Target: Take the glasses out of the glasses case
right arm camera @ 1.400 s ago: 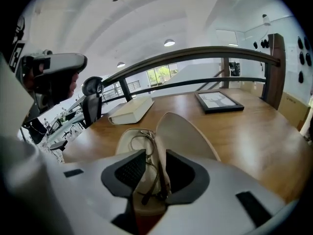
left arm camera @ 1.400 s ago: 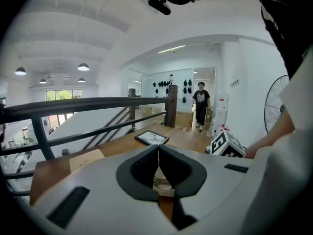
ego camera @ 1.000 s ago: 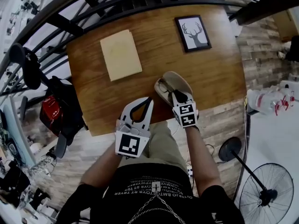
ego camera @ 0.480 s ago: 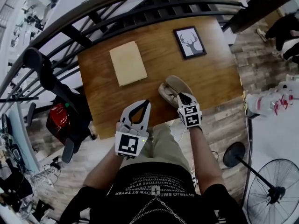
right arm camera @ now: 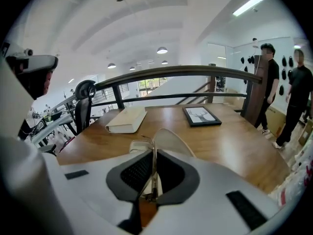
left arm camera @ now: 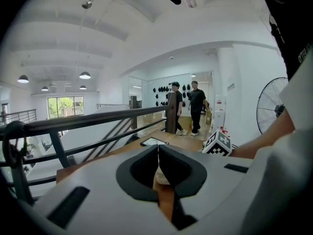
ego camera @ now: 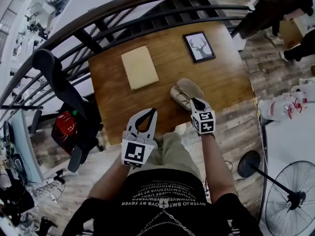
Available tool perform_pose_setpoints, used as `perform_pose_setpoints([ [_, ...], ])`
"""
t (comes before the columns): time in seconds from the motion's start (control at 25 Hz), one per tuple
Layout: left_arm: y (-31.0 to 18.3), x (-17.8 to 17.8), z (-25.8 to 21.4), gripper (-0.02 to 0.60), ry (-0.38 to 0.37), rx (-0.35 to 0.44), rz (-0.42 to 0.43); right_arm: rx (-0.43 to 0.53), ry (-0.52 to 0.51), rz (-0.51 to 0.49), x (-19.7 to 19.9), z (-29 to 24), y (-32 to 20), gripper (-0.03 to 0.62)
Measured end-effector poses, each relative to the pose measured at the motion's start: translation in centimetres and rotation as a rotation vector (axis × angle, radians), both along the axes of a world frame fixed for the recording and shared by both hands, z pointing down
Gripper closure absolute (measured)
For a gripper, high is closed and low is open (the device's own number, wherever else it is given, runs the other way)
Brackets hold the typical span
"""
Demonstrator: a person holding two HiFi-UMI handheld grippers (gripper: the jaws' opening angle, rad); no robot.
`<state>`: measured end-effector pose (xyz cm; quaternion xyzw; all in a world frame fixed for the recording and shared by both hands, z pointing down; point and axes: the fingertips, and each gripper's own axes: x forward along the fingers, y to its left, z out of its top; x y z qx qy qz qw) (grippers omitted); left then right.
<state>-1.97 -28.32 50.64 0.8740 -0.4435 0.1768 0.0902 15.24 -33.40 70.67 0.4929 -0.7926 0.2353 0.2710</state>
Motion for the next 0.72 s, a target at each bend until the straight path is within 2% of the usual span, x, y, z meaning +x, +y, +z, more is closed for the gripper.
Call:
perform_pose_setpoints([
  [0.36,1.8,-1.0,-1.0,0.552,-0.005,0.008,-0.006,0.067,-0.015,0.034,0.3,-2.7,-0.5,0.559],
  [0.72,2.1,-1.9,-2.5,0.552,-0.007,0.028,-0.024,0.104,-0.032,0.002,0.1,-6.7,-0.5,0.560],
])
